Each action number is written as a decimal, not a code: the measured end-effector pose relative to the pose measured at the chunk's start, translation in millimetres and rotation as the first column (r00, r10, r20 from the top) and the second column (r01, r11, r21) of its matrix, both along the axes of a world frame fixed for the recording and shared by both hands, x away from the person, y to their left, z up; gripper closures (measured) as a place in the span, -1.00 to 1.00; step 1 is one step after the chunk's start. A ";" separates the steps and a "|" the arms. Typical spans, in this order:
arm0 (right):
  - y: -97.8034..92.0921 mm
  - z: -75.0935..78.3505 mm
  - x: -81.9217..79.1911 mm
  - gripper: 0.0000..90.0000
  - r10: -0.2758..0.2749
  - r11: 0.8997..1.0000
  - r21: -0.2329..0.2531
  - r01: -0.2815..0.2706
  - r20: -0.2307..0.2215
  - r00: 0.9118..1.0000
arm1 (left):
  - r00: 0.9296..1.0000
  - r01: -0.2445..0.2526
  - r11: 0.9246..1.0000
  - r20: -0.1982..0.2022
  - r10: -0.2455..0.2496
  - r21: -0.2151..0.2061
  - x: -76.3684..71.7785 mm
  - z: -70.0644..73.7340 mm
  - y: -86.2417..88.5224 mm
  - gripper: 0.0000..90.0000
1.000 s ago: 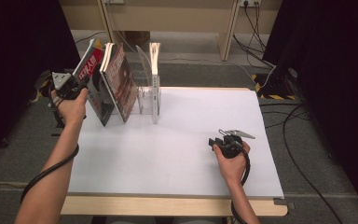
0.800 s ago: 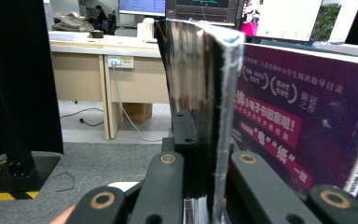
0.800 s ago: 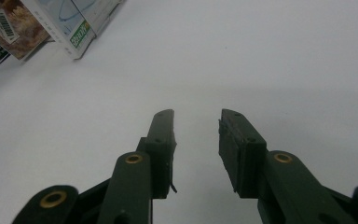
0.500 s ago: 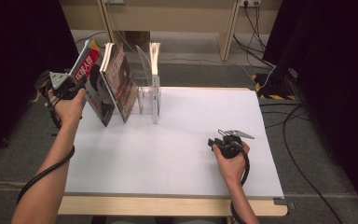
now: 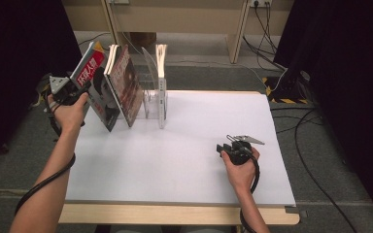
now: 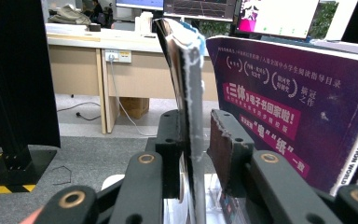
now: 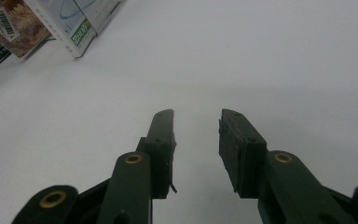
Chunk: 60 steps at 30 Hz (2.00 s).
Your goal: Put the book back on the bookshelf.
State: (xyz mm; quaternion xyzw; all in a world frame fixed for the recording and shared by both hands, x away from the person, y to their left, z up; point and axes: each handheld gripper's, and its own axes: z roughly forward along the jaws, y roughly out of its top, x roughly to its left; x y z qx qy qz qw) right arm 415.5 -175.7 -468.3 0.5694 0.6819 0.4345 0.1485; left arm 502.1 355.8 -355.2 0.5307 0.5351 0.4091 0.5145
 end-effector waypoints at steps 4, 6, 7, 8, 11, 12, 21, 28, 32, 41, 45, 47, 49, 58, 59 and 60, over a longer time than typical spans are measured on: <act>0.0 0.2 0.0 0.46 -0.001 1.000 0.001 0.001 0.000 1.000 | 1.000 0.004 1.000 -0.003 -0.004 0.000 -1.5 -0.1 0.4 0.57; 0.0 0.2 -0.1 0.46 -0.001 1.000 0.000 0.001 0.001 1.000 | 1.000 0.007 1.000 -0.004 -0.007 -0.002 -2.7 -0.1 0.1 0.55; 0.0 0.1 -0.1 0.46 -0.001 1.000 0.000 0.001 0.000 1.000 | 1.000 0.007 1.000 -0.004 -0.007 -0.002 -2.7 -0.1 0.1 0.54; 0.0 0.1 -0.1 0.46 -0.001 1.000 0.000 0.001 0.001 1.000 | 1.000 0.007 1.000 -0.005 -0.007 -0.004 -3.8 -0.4 0.0 0.53; 0.2 0.3 -0.4 0.46 -0.002 1.000 0.001 0.002 0.001 1.000 | 1.000 0.010 1.000 -0.009 -0.010 -0.006 -5.8 -1.7 0.1 0.50; 0.2 0.3 -0.4 0.46 -0.002 1.000 0.001 0.002 0.000 1.000 | 1.000 0.012 1.000 -0.010 -0.012 -0.009 -6.5 -2.4 0.3 0.50; -1.2 0.4 -0.2 0.46 -0.003 1.000 0.001 0.003 0.002 1.000 | 1.000 0.013 1.000 -0.019 -0.013 -0.011 -16.3 -4.5 1.5 0.33; -4.4 0.9 -0.2 0.46 -0.010 1.000 0.005 0.010 0.005 1.000 | 0.999 0.005 1.000 -0.035 -0.006 -0.011 -22.9 -8.0 4.4 0.27; -4.4 0.1 0.4 0.46 -0.008 1.000 0.006 0.008 0.006 1.000 | 0.999 0.010 1.000 -0.034 -0.010 -0.016 -27.2 -8.6 4.0 0.26; -5.5 0.3 0.1 0.46 -0.010 1.000 0.010 0.009 0.002 1.000 | 0.999 0.023 1.000 -0.036 -0.024 -0.014 -39.3 -11.1 3.6 0.22; -5.1 0.0 0.6 0.46 -0.009 1.000 0.009 0.009 0.005 1.000 | 0.999 0.029 0.999 -0.044 -0.030 -0.013 -44.5 -13.0 4.4 0.21; -4.1 0.2 0.6 0.46 -0.009 1.000 0.010 0.009 0.005 1.000 | 0.998 0.033 0.999 -0.048 -0.034 -0.015 -47.5 -14.7 4.9 0.21; -3.2 0.0 0.2 0.46 -0.006 1.000 0.008 0.006 0.006 1.000 | 0.998 0.034 0.999 -0.052 -0.035 -0.016 -52.7 -17.6 6.0 0.21; -1.6 0.9 -1.5 0.46 -0.014 1.000 0.008 0.014 -0.002 1.000 | 0.997 0.039 0.999 -0.061 -0.040 -0.016 -67.1 -23.6 9.8 0.20; -1.6 1.0 -1.5 0.46 -0.014 1.000 0.008 0.014 -0.003 1.000 | 0.997 0.040 0.999 -0.064 -0.041 -0.018 -68.8 -24.3 10.3 0.20; -1.6 1.0 -1.5 0.46 -0.014 1.000 0.008 0.014 -0.003 1.000 | 0.997 0.040 0.999 -0.064 -0.041 -0.018 -68.8 -24.3 10.3 0.19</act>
